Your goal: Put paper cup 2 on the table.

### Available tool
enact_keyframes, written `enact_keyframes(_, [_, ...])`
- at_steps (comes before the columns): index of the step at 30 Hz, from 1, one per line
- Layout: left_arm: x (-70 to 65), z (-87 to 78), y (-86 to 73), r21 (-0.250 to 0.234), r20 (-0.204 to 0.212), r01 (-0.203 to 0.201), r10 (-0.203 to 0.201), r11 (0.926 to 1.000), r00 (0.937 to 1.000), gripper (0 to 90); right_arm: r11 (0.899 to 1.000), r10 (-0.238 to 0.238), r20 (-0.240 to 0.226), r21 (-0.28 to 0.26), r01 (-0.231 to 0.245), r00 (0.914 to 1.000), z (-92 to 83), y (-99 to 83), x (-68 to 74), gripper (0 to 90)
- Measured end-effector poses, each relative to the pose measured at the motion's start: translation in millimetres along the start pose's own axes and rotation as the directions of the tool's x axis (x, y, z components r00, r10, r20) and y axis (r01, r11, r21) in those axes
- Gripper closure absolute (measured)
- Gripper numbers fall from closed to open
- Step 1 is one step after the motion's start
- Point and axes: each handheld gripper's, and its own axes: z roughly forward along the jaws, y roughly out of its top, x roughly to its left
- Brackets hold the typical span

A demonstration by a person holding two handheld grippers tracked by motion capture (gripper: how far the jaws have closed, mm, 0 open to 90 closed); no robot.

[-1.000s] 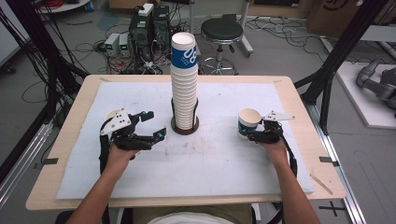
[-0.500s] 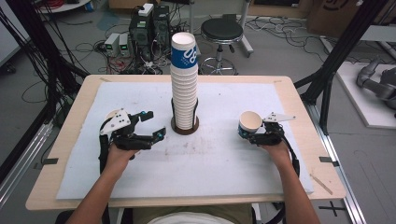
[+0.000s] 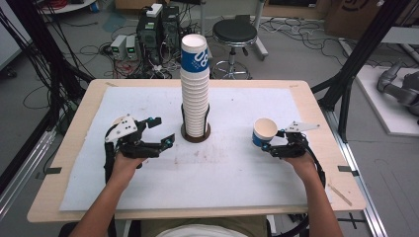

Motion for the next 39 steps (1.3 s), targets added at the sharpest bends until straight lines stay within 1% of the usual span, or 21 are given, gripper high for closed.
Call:
enact_keyframes(4, [1.8, -1.0, 0.2, -0.005, -0.001, 0.009, -0.009, 0.9999, 1.0, 16.6, 1.0, 0.01, 0.004, -0.012, -0.01, 0.9999, -15.6, -2.1, 4.6, 19.0])
enact_keyframes(7, [2.8, -1.0, 0.7, -0.006, 0.003, 0.013, -0.013, 0.9999, 0.9999, 16.6, 0.999, 0.011, 0.005, -0.051, -0.01, 0.9999, -28.4, -3.1, 8.9, 19.0])
enact_keyframes(10, [2.8, -0.5, 2.2, -0.01, 0.011, 0.022, -0.022, 0.9997, 0.9997, 16.6, 0.996, -0.007, 0.011, -0.088, 0.008, 0.9999, -39.7, 1.9, 15.6, 19.0])
enact_keyframes(12, [3.0, -0.4, 3.3, -0.012, 0.016, 0.02, -0.02, 0.9997, 0.9997, 16.6, 0.992, -0.012, 0.009, -0.126, 0.013, 0.9999, -45.4, 7.5, 20.2, 19.0])
enact_keyframes(15, [3.4, 0.1, 3.3, -0.019, 0.021, 0.034, -0.034, 0.9992, 0.9992, 16.6, 0.982, -0.017, 0.013, -0.189, 0.02, 0.9998, -51.1, 13.4, 26.9, 19.0])
enact_keyframes(18, [5.1, 1.3, 2.5, -0.014, 0.016, 0.038, -0.037, 0.9992, 0.9992, 16.6, 0.975, -0.032, 0.022, -0.221, 0.036, 0.9992, -52.4, 16.0, 29.3, 19.0])
enact_keyframes(20, [5.0, 1.0, 2.5, -0.007, 0.015, 0.034, -0.034, 0.9994, 0.9993, 16.6, 0.973, -0.043, 0.028, -0.225, 0.048, 0.9987, -51.6, 16.7, 29.4, 19.0])
enact_keyframes(22, [3.4, 0.1, 3.2, -0.011, 0.018, 0.032, -0.032, 0.9994, 0.9993, 16.6, 0.975, -0.046, 0.031, -0.217, 0.052, 0.9984, -50.7, 16.4, 29.8, 19.1])
enact_keyframes(24, [2.5, -1.1, 3.3, -0.012, 0.022, 0.029, -0.028, 0.9995, 0.9993, 16.6, 0.974, -0.052, 0.034, -0.221, 0.058, 0.9981, -49.9, 16.7, 29.3, 19.0])
enact_keyframes(27, [3.0, -3.3, 2.8, -0.014, 0.017, 0.029, -0.029, 0.9995, 0.9994, 16.6, 0.973, -0.047, 0.034, -0.223, 0.054, 0.9983, -48.3, 18.1, 29.7, 19.1])
enact_keyframes(33, [1.9, -7.9, 4.2, -0.024, 0.013, 0.021, -0.021, 0.9995, 0.9997, 16.6, 0.974, -0.059, 0.036, -0.217, 0.066, 0.9976, -46.1, 19.1, 33.1, 19.1])
enact_keyframes(34, [1.8, -8.2, 4.4, -0.023, 0.015, 0.019, -0.018, 0.9996, 0.9997, 16.6, 0.973, -0.063, 0.038, -0.222, 0.07, 0.9973, -46.1, 19.4, 33.2, 19.1])
enact_keyframes(35, [1.6, -8.2, 4.6, -0.024, 0.016, 0.018, -0.017, 0.9996, 0.9997, 16.6, 0.974, -0.055, 0.033, -0.22, 0.061, 0.9979, -46.5, 19.5, 34.1, 19.1])
enact_keyframes(39, [1.9, -7.7, 4.4, -0.024, 0.013, 0.018, -0.017, 0.9996, 0.9998, 16.6, 0.973, -0.059, 0.033, -0.221, 0.065, 0.9977, -46.1, 20.1, 34.3, 19.0])
